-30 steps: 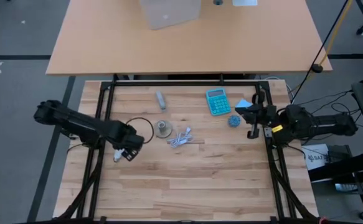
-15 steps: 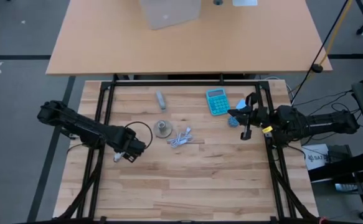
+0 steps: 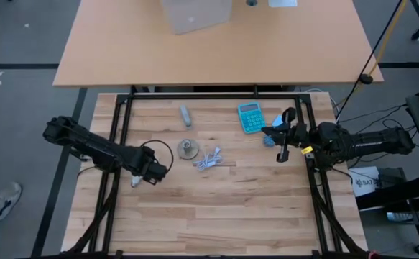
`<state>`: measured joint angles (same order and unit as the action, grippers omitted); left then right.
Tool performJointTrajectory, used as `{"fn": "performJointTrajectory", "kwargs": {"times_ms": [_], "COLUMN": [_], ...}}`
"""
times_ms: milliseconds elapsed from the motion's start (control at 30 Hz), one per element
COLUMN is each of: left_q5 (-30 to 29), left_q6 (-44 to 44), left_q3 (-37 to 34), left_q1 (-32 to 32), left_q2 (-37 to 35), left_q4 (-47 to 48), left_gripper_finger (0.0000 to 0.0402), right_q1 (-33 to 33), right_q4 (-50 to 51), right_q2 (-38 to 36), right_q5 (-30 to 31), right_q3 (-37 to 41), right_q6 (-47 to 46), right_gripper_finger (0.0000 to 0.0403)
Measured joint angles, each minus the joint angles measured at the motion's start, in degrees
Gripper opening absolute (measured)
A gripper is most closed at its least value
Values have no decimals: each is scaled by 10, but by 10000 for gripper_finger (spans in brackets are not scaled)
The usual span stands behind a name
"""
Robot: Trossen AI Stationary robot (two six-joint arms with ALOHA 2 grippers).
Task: Screw lightbulb
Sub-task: Insert the white lightbulb into the desk lamp
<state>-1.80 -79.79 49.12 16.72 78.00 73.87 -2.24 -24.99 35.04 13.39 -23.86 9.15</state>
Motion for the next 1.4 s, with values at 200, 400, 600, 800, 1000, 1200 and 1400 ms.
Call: {"fn": "performJointTrajectory", "kwargs": {"times_ms": [200, 400, 600, 800, 1000, 1200, 1400], "left_q5": [0, 2, 1, -2, -2, -1, 22], "left_q6": [-24, -31, -54, -63, -57, -51, -37], "left_q3": [-16, -44, -70, -88, -112, -121, -121], "left_q1": [13, 12, 8, 1, -10, -14, -12], "left_q2": [0, 0, 0, 0, 0, 0, 0], "left_q4": [-1, -35, -78, -93, -142, -159, -165], "left_gripper_finger": [305, 324, 328, 328, 328, 328, 328], "right_q1": [0, 0, 0, 0, 0, 0, 0], "right_q4": [-7, -11, -31, -31, -30, -27, -25], "right_q2": [0, 0, 0, 0, 0, 0, 0], "right_q5": [0, 0, 0, 1, 1, 1, 1], "right_q3": [0, 0, 0, 0, 0, 0, 0], "right_q6": [9, 25, 42, 52, 52, 51, 51], "right_gripper_finger": [0, 0, 0, 0, 0, 0, 0]}}
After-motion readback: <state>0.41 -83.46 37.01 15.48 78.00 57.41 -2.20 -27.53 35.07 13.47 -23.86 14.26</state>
